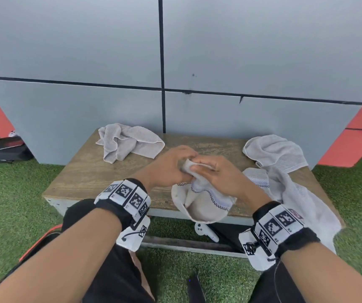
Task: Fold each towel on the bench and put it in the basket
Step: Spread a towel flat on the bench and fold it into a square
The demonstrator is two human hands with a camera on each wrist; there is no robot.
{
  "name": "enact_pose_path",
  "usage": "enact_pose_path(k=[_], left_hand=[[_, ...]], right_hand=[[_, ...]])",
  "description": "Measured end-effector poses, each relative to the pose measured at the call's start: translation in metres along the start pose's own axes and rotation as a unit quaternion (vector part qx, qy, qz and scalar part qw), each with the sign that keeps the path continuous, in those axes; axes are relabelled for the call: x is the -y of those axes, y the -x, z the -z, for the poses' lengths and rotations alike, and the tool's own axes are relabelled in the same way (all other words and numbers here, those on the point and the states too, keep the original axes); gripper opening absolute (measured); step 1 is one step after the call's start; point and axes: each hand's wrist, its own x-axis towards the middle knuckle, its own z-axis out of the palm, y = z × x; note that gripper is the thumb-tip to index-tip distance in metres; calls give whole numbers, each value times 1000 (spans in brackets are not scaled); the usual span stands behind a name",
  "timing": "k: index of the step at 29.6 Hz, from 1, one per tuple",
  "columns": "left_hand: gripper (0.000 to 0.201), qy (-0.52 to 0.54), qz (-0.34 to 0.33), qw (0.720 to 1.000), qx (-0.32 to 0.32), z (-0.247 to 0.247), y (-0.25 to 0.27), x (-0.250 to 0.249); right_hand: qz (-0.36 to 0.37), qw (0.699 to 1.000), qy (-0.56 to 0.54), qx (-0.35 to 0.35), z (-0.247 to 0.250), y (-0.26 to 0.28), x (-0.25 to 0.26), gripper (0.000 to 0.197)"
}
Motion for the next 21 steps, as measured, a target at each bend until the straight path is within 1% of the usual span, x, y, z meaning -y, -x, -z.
enact_pose_path(k=[2,4,6,7,9,10,11,13,16,18,21], left_hand=[[37,-36,8,999,8,5,-5,-6],[33,-54,25,998,-1,11,-8,-7],[28,-39,26,998,-32,15,-7,-6],[27,-22,25,998,-49,17,-6,-4],[30,24,41,996,-74,24,-4,-4],[35,38,57,995,-75,28,-3,-4],[43,45,70,994,-67,31,-2,-4],[50,57,75,995,-37,36,0,-3],[50,44,82,996,-13,38,1,-3],[49,8,87,996,-12,38,0,-2],[52,-76,106,991,-8,42,-4,3]], right_hand=[[0,1000,2,-6,6,4,6,14],[-9,1000,-3,-22,12,8,8,10],[-18,999,14,-32,20,12,7,7],[-22,998,44,-39,24,13,4,10],[-45,992,96,-62,33,16,-4,28],[-56,990,102,-83,37,17,-8,34],[-61,987,102,-106,42,18,-11,37],[-51,982,106,-148,50,18,-14,31],[-29,975,81,-206,58,11,-12,16],[-16,967,77,-244,62,3,-14,13],[1,953,82,-292,66,-3,-22,11]])
